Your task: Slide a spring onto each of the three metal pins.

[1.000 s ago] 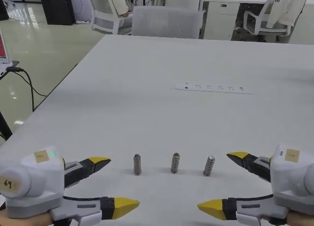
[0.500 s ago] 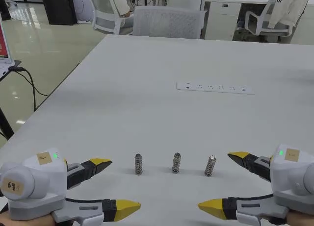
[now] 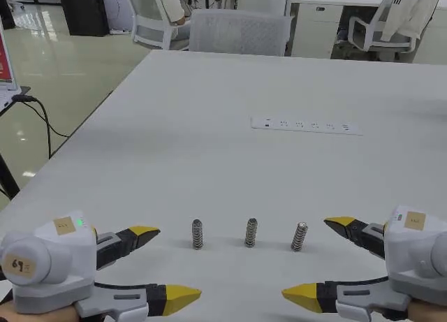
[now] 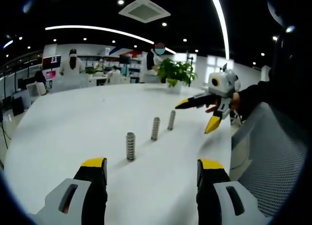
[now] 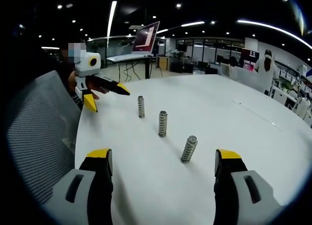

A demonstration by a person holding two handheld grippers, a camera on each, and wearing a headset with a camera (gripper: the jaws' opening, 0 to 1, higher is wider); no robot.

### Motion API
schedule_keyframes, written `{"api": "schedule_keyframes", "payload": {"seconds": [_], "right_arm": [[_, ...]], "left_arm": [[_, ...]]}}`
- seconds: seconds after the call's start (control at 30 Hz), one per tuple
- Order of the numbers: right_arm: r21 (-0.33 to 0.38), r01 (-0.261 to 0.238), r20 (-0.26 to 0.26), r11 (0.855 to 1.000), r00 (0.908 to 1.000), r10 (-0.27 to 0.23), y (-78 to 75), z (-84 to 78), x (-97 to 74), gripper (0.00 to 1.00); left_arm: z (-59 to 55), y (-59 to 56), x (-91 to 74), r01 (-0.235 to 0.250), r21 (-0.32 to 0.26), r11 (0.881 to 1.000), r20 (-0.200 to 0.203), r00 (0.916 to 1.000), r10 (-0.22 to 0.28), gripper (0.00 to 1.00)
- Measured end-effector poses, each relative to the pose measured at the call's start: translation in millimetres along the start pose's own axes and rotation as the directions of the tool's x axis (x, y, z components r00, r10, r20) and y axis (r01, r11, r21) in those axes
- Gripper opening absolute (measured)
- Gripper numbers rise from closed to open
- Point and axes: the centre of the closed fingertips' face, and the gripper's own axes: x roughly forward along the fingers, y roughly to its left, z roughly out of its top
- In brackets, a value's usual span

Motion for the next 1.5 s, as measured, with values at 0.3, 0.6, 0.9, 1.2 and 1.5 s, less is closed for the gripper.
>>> {"api": "schedule_keyframes", "payload": {"seconds": [0.3, 0.6, 0.9, 1.2, 1.5], "right_arm": [[-0.002, 0.0, -0.006, 1.0, 1.0, 0.0, 0.6, -1.0, 0.0, 0.86], [-0.005, -0.003, -0.011, 1.0, 0.9999, 0.003, 1.2, -2.1, 0.1, 0.86], [-0.007, -0.005, -0.019, 1.0, 0.9998, 0.005, 1.5, -3.4, 0.8, 0.86], [-0.009, -0.005, -0.023, 1.0, 0.9997, 0.005, 1.5, -3.8, 1.0, 0.86], [-0.008, -0.007, -0.026, 1.0, 0.9996, 0.007, 2.3, -4.4, 1.3, 0.86]], "left_arm": [[-0.9, -1.2, -0.2, 0.001, 0.001, 1.0, -0.003, 1.0, -0.001, 0.71], [-2.1, -2.1, -0.4, 0.003, 0.0, 1.0, -0.008, 1.0, -0.003, 0.71], [-3.6, -2.3, 0.1, 0.007, 0.0, 1.0, -0.015, 0.9999, -0.007, 0.71], [-4.3, -3.2, 0.6, 0.011, 0.001, 1.0, -0.021, 0.9997, -0.011, 0.71], [-4.0, -3.8, 0.3, 0.011, 0.001, 1.0, -0.021, 0.9997, -0.011, 0.7]]}}
